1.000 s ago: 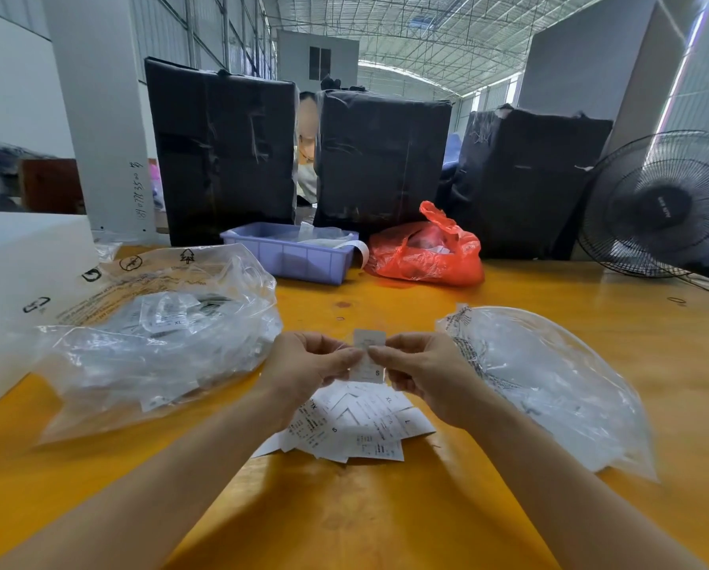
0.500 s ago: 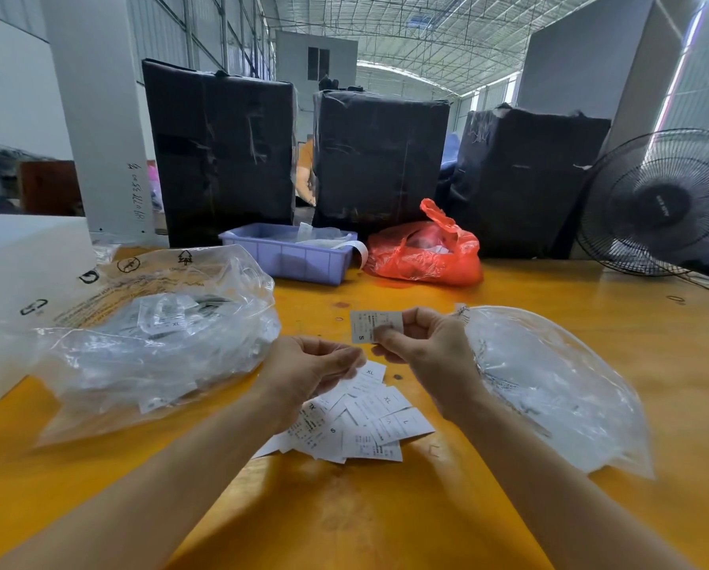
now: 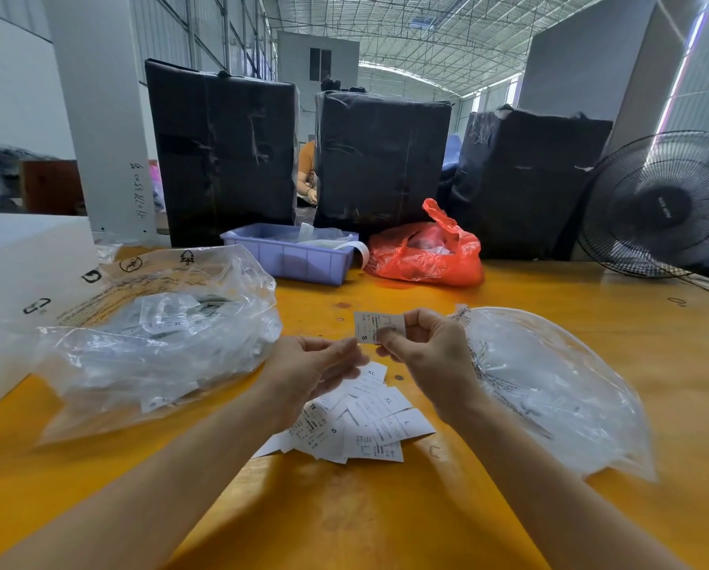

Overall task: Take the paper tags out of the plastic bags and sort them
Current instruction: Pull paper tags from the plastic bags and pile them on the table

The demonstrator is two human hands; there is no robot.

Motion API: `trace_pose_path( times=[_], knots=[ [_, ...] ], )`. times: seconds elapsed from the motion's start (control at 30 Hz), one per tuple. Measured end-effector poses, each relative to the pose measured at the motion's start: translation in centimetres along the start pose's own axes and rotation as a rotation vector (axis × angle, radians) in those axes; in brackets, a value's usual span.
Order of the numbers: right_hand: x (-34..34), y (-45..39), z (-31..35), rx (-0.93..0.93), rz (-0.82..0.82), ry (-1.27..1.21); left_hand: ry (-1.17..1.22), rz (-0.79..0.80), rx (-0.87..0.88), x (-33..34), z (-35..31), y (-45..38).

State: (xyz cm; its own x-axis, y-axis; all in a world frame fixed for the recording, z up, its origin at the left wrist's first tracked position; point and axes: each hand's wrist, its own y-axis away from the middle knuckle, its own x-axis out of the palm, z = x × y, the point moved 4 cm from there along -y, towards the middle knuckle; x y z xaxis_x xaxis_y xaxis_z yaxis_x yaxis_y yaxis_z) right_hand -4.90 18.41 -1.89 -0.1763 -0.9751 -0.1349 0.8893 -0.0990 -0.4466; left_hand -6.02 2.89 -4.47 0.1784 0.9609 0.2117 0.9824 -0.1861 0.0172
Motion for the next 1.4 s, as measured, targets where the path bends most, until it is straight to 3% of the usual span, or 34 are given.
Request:
trace_pose_path(
  times=[0.63,0.87,1.1,1.4],
  knots=[
    [0.0,0.0,0.0,-0.026,-0.027,0.079,-0.06,-0.005,0.038,0.4,-0.2,0.2],
    [0.4,-0.1,-0.3,0.034,0.067,0.112,-0.088,-0.058,0.055,0.2,-0.4,0.2],
    [0.4,-0.1,-1.1,0.223,0.297,0.123,-0.201,-0.086,0.108,-0.2,-0.5,0.1],
    [1.6,0.5,-0.9,0.162,0.27,0.12,-0.197,-0.066,0.113,0.6,0.4,0.1]
  ],
)
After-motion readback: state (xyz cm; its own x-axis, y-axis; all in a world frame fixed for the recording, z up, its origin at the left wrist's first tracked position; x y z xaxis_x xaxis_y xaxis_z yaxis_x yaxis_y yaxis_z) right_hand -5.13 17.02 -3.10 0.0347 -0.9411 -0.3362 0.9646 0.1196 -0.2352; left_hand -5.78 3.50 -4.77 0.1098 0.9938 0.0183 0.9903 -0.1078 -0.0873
